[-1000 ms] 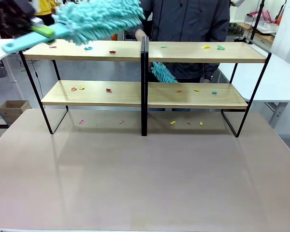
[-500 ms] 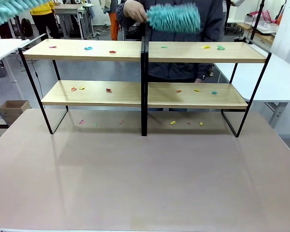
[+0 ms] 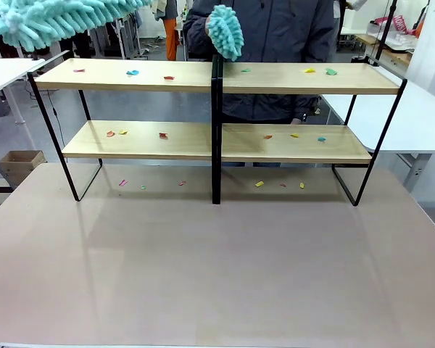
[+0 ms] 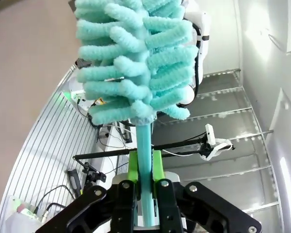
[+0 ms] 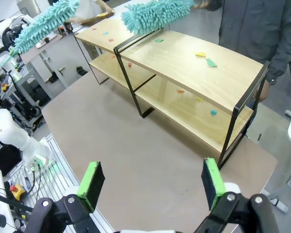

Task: Clean the shelves.
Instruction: Clean a randomly selected level of the Shelf with the Duster.

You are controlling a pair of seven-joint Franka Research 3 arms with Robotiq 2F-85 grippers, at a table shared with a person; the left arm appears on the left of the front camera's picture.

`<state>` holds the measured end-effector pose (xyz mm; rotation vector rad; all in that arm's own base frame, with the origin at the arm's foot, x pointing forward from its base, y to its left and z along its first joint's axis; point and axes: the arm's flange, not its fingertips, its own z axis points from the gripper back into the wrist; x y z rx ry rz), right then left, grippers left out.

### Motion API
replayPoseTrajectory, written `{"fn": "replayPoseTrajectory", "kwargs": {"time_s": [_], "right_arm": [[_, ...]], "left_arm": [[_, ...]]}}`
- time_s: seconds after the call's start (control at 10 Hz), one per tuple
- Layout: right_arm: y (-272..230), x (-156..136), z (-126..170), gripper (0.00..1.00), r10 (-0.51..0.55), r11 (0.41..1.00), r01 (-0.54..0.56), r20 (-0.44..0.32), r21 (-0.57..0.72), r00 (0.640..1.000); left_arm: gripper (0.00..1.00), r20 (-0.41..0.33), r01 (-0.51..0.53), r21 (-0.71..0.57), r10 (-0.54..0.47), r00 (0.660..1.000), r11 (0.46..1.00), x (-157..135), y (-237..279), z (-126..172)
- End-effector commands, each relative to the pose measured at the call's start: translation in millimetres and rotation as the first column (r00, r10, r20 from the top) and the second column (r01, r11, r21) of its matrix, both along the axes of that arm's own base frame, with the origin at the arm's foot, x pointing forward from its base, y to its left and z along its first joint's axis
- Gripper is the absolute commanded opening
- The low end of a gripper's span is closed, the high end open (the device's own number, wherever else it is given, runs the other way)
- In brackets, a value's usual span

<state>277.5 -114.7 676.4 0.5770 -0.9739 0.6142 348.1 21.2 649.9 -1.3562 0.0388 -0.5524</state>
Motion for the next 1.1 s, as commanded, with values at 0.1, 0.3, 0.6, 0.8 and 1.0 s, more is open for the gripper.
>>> {"fn": "replayPoseTrajectory", "kwargs": {"time_s": [0.1,0.3,0.6,0.8,1.0], "right_arm": [[0.5,-0.3,1.7,1.0,0.004,1.0,-0.004,-0.002,0.0,1.0],[0.5,-0.3,1.7,1.0,0.004,1.0,-0.004,-0.002,0.0,1.0],[0.5,-0.3,1.7,1.0,0.004,1.0,-0.004,-0.002,0.0,1.0],[0.5,-0.3,1.7,1.0,0.004,1.0,-0.004,-0.002,0.0,1.0],[0.5,-0.3,1.7,1.0,0.004,1.0,-0.004,-0.002,0.0,1.0]], "left_arm": [[0.13,-0.039,0.076,0.068,-0.073,0.997,0.995,46.4,-51.1,10.6],[0.13,-0.058,0.047,0.094,-0.042,0.997,0.994,55.5,-63.0,6.6],[0.13,-0.019,-0.046,-0.052,0.045,0.999,0.998,-6.3,30.5,15.5],[0.13,-0.076,-0.252,-0.075,0.246,0.966,0.965,-59.3,83.4,3.4],[0.13,-0.124,-0.344,-0.019,0.34,0.932,0.939,-73.2,87.1,-8.0]]}}
